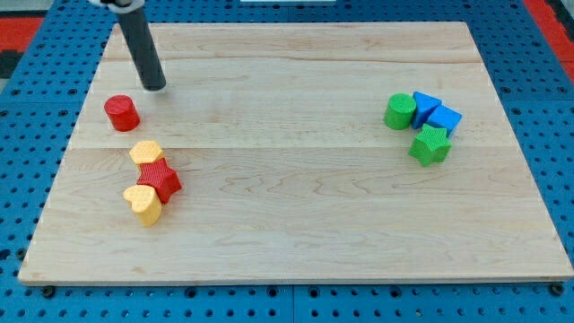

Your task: Push the green circle into the red circle

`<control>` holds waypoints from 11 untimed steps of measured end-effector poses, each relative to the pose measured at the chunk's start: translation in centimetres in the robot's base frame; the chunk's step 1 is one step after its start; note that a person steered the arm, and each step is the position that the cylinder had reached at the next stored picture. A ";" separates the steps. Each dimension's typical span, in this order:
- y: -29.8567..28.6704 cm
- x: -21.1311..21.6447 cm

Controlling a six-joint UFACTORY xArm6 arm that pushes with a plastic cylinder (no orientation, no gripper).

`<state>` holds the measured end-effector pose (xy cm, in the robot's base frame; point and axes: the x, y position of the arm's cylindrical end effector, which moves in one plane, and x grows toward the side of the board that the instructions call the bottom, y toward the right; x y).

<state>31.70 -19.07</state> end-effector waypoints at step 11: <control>42.8 4.3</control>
<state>35.98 23.69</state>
